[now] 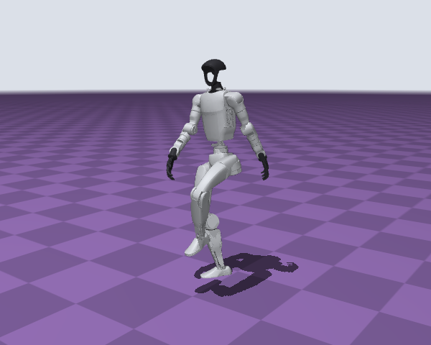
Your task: In place motions
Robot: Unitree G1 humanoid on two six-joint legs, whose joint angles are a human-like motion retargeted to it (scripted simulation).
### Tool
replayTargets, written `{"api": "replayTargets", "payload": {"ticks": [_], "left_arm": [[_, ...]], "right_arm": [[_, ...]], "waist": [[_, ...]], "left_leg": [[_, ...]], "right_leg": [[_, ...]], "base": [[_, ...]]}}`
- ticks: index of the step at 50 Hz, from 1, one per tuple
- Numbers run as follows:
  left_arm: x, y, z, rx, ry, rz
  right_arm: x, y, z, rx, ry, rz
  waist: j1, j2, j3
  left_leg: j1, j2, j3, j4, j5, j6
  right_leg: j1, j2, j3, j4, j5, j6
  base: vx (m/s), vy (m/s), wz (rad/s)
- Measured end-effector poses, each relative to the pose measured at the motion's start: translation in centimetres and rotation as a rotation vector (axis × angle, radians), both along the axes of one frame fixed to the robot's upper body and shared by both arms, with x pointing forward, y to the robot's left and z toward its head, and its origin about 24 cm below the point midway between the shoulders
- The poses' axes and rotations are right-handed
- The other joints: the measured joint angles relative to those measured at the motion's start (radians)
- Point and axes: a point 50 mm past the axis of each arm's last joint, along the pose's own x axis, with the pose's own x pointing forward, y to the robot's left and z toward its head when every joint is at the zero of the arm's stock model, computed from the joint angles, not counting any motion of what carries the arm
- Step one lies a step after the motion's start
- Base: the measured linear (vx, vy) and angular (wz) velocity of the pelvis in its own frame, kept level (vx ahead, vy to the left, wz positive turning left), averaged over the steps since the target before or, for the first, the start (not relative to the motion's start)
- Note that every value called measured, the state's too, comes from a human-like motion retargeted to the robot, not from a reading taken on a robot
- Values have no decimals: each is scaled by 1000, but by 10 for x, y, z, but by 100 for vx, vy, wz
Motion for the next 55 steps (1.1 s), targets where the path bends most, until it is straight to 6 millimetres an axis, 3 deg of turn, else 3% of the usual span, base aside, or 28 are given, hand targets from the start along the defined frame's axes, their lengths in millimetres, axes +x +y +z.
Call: {"api": "replayTargets", "payload": {"ticks": [2,5,8,11,12,13,15,17,18,20,22,23,24,25,29,30,32,35,37,40,42,43,45,47,49,52,55], "left_arm": [[-11,1,5,3,30,8],[-1,3,1,13,17,-5],[16,1,-6,-3,-36,-21],[31,-2,-13,-16,-85,-52],[37,-2,-15,-15,-104,-68],[46,0,-18,-11,-128,-91],[70,-2,-25,-19,-180,-149],[116,-4,-33,-49,-281,-189],[152,0,-36,-49,-367,-224],[229,12,-34,-5,-576,-348],[304,24,-16,38,-800,-473],[337,33,-2,53,-902,-541],[358,39,9,67,-970,-601],[373,46,18,83,-1021,-658],[386,50,27,177,-1040,-800],[389,46,28,184,-1052,-831],[396,39,31,170,-1077,-860],[385,31,23,117,-1055,-841],[361,25,8,65,-997,-795],[309,12,-16,-19,-866,-717],[272,6,-28,-69,-764,-673],[251,7,-32,-90,-707,-650],[207,9,-37,-147,-564,-620],[169,3,-38,-194,-413,-596],[144,-3,-37,-169,-322,-528],[112,3,-34,-114,-300,-388],[101,3,-31,-167,-278,-352]], "right_arm": [[7,11,8,49,-57,22],[13,21,16,80,-106,60],[-8,19,-2,59,-35,69],[-64,8,-42,9,155,58],[-88,3,-56,-12,237,51],[-115,-5,-68,-35,326,40],[-174,-30,-87,-109,535,16],[-226,-55,-93,-227,769,-6],[-243,-65,-92,-283,867,-45],[-273,-84,-86,-331,998,-201],[-300,-100,-77,-343,1109,-348],[-311,-104,-73,-321,1163,-386],[-326,-106,-70,-310,1226,-407],[-343,-107,-65,-306,1294,-421],[-415,-105,-45,-346,1443,-518],[-427,-102,-41,-335,1460,-554],[-433,-96,-41,-307,1461,-602],[-425,-90,-46,-290,1446,-608],[-412,-89,-52,-275,1411,-574],[-381,-85,-65,-241,1312,-494],[-347,-80,-77,-219,1183,-445],[-328,-76,-83,-211,1107,-412],[-293,-64,-92,-180,970,-360],[-251,-52,-95,-103,839,-336],[-202,-39,-92,-21,689,-300],[-135,-12,-75,97,484,-140],[-86,15,-51,168,308,23]], "waist": [[-7,1,-13],[-18,19,6],[-17,39,-22],[-2,82,-96],[-3,109,-117],[-13,139,-132],[-65,191,-141],[-111,235,-215],[-34,215,-185],[-195,256,-41],[-210,275,57],[-239,294,90],[-262,303,101],[-282,308,100],[-274,355,-59],[-251,368,-89],[-231,339,-70],[-221,272,-41],[-223,246,-52],[-260,235,-76],[-288,204,-88],[-278,183,-91],[-273,138,-136],[-200,168,-186],[-190,173,-216],[-193,153,-159],[-284,182,-143]], "left_leg": [[47,3,-12,-39,4,0],[232,13,-35,-166,26,0],[495,-29,-24,-447,86,-2],[796,-103,-78,-908,196,-96],[902,-117,-109,-1076,173,-136],[995,-124,-142,-1219,19,-180],[1160,-56,-15,-1413,-133,-204],[1060,-20,-45,-1472,-70,-231],[1036,-31,-27,-1469,-60,-221],[1035,-7,-210,-1462,-34,-203],[1069,32,-118,-1475,-30,-195],[1062,57,-126,-1475,-31,-193],[1049,72,-130,-1473,-31,-188],[1033,80,-131,-1471,-30,-183],[922,113,-93,-1469,-30,-179],[906,123,-89,-1465,-33,-179],[935,101,-106,-1456,-37,-181],[1010,55,-95,-1465,-36,-200],[1044,30,-96,-1472,-39,-210],[1066,-10,-159,-1470,-50,-204],[1072,-69,-205,-1460,-60,-191],[1089,-90,-193,-1455,-71,-191],[1092,-152,-205,-1445,-84,-187],[1047,-139,-207,-1451,-78,-190],[998,-139,-232,-1457,-68,-201],[1048,-135,-176,-1491,-58,-203],[1020,-125,-223,-1502,-41,-207]], "right_leg": [[1,0,-1,5,-4,2],[41,20,1,-19,2,22],[51,2,29,-21,11,80],[25,26,81,10,-4,111],[19,60,90,27,-10,110],[12,97,86,55,-14,106],[10,140,51,146,41,116],[-189,150,49,388,243,125],[-247,164,129,517,304,112],[-458,147,-43,946,252,8],[-541,123,-111,1195,155,-72],[-603,127,-140,1299,124,-84],[-662,137,-150,1375,102,-89],[-718,149,-149,1436,85,-89],[-899,162,-155,1519,39,-90],[-909,169,-156,1506,35,-90],[-845,163,-129,1438,40,-90],[-673,151,-78,1249,51,-90],[-534,175,-4,1024,74,-27],[-300,208,96,572,161,92],[-131,181,116,244,93,190],[-40,129,46,118,-7,170],[35,54,-10,-84,77,178],[-22,14,33,-103,135,258],[-85,23,19,-115,152,232],[-70,44,58,-106,144,201],[-86,52,20,-113,151,202]], "base": [[9,2,-1],[-5,18,-16],[11,47,-38],[33,25,-79],[45,7,-69],[43,9,-20],[33,9,51],[-10,19,-62],[-41,20,-96],[-54,23,200],[-46,36,106],[-28,33,41],[-9,28,41],[13,19,16],[33,3,-23],[17,-9,-8],[1,-15,25],[7,-25,20],[18,-15,23],[18,-7,76],[11,-6,63],[14,-9,-6],[16,-8,-29],[-14,-4,-30],[-29,-5,-15],[-5,-12,-53],[-21,-3,47]]}}
